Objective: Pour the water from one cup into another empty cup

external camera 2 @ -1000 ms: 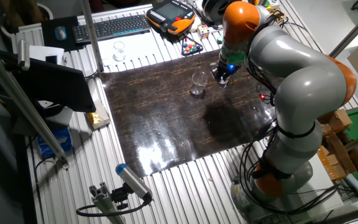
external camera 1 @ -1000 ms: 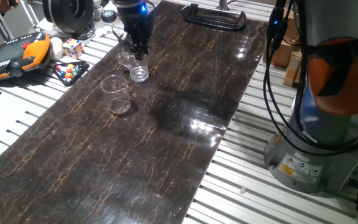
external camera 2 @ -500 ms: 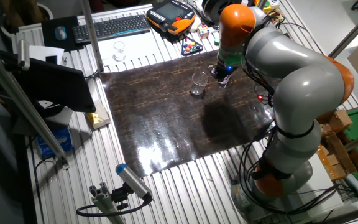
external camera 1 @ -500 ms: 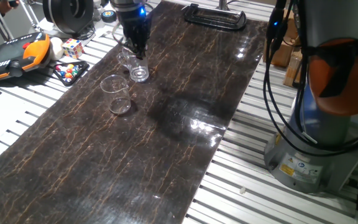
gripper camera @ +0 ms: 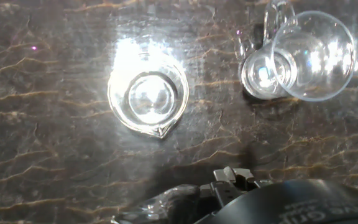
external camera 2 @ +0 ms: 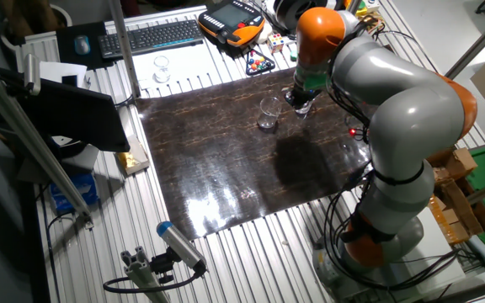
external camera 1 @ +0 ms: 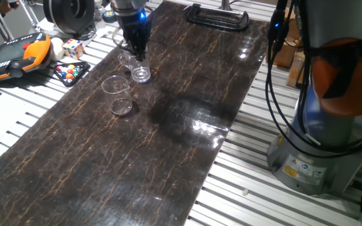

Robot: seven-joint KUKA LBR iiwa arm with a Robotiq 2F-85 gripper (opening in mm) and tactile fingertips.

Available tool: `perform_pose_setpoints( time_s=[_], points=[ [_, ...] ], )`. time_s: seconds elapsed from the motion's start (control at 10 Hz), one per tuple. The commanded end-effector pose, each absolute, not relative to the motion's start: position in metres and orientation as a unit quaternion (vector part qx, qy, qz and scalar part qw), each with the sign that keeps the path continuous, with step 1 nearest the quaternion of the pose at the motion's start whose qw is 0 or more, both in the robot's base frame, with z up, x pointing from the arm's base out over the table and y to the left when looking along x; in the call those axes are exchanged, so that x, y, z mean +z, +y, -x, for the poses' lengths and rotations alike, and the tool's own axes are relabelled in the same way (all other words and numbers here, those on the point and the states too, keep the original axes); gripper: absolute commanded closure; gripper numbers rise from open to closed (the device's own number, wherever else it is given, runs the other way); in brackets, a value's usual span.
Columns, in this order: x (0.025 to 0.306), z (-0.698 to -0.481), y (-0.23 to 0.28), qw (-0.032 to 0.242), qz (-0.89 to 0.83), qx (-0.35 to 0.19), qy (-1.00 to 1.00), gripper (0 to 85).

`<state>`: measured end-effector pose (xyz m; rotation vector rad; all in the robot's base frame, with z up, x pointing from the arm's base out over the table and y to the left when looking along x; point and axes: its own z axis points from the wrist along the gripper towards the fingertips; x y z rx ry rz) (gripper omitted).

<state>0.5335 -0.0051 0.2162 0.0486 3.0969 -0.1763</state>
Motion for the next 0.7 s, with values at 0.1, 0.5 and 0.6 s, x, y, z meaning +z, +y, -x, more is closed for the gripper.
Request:
perform_pose_setpoints(
  time_s=[0.1,0.5,0.6],
  points=[
    [0.211,-0.537,-0.005,0.031,-0.008,-0.070,0.997,84.3],
    [0.204,-0.553,-0.021,0.033,0.005,-0.071,0.997,84.3],
    [0.204,-0.556,-0.024,0.028,0.002,-0.075,0.997,84.3]
  ],
)
